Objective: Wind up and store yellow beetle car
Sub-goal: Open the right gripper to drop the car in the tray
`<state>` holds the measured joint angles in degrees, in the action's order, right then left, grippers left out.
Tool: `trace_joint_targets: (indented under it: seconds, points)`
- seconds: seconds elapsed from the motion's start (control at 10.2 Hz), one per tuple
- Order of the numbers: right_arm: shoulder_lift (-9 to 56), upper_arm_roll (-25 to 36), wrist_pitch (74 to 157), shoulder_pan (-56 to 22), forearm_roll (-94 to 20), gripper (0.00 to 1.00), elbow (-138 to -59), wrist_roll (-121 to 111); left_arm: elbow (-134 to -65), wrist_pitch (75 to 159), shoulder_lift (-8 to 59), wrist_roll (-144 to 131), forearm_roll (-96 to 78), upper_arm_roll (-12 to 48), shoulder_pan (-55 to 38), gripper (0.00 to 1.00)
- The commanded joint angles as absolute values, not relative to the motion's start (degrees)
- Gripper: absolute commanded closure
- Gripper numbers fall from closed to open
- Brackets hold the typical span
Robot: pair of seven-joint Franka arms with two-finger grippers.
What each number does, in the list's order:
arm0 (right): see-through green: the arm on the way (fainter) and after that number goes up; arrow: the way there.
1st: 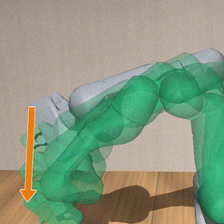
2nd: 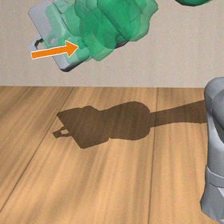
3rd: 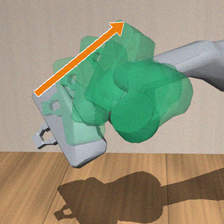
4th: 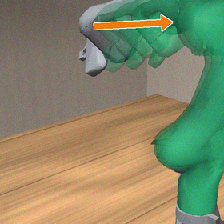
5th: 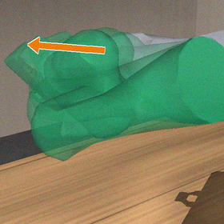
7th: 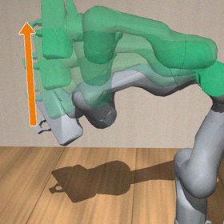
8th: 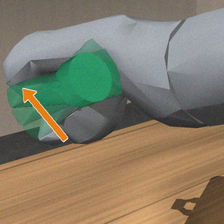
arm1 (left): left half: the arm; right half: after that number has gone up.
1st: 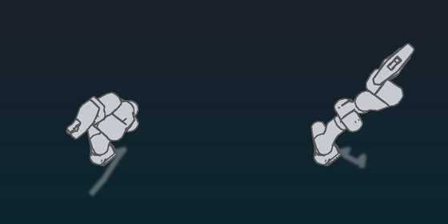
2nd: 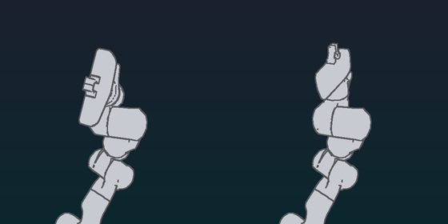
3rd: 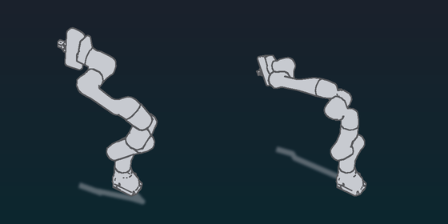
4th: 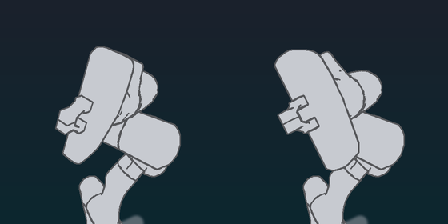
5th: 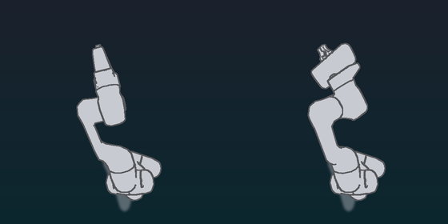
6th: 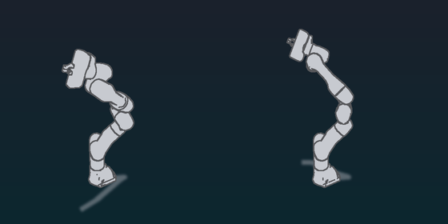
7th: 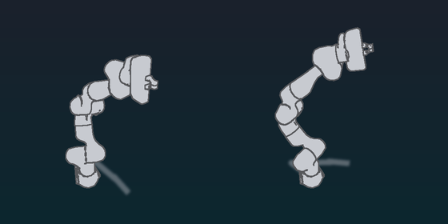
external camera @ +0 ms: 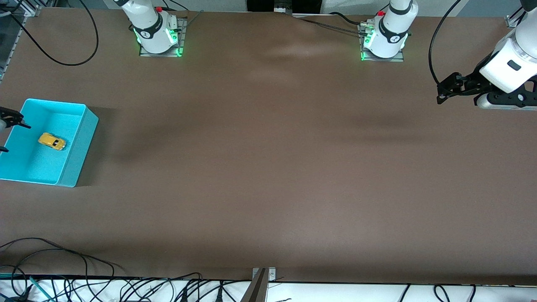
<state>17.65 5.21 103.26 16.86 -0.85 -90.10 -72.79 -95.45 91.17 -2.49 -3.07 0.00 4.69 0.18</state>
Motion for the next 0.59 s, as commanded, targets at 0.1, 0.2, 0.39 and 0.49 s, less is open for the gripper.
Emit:
trace_joint_targets:
  seconds: [0.1,0.2,0.39,0.49]
  points:
    - [14.96,3.78,93.01,12.5,1.23,0.0,-83.24,-50.09,-93.43,89.74,-1.58,-2.37,0.7,4.92,0.44,0.0]
    - [13.64,3.78,91.42,10.31,1.4,0.0,-83.15,-42.18,-93.43,89.74,-1.58,-2.37,0.7,4.92,0.44,0.0]
    - [11.79,1.77,89.3,8.01,1.41,0.0,-83.14,-29.07,-93.43,89.74,-1.58,-2.37,0.7,4.92,0.44,0.0]
    - [11.17,-0.16,88.34,8.0,1.41,0.0,-83.23,-23.52,-93.43,89.74,-1.58,-2.37,0.62,4.92,0.44,0.0]
